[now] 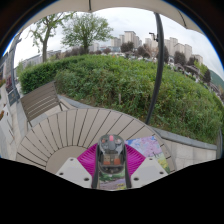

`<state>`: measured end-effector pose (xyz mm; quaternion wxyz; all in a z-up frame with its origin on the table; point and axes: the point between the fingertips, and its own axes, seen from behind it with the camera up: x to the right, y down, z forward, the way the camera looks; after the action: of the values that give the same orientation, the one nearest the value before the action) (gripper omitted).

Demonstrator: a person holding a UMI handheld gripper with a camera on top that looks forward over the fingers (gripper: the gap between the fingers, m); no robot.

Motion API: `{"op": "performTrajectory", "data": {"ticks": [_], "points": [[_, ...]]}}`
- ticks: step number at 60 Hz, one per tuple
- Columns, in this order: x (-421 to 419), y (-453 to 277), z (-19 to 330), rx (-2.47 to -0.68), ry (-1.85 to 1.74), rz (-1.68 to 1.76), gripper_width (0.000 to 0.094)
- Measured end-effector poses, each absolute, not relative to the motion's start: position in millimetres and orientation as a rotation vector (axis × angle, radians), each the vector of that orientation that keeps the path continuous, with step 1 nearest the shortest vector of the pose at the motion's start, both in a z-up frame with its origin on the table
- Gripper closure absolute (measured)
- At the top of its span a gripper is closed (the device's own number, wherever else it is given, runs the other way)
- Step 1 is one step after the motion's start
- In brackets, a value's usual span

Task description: Arrange mouse

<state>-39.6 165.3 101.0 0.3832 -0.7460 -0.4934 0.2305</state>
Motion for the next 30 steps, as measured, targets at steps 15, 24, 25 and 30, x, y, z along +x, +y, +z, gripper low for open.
{"op": "performTrajectory", "data": {"ticks": [15, 24, 25, 30], "points": [[-26, 260, -1, -2.007, -1.315, 0.503, 0.0555], [-17, 259, -18, -1.992, -1.385, 0.554, 0.0488], [-16, 258, -19, -1.993, -1.400, 0.553, 0.0476], [-9, 259, -14, -2.004, -1.420, 0.534, 0.0231]]}}
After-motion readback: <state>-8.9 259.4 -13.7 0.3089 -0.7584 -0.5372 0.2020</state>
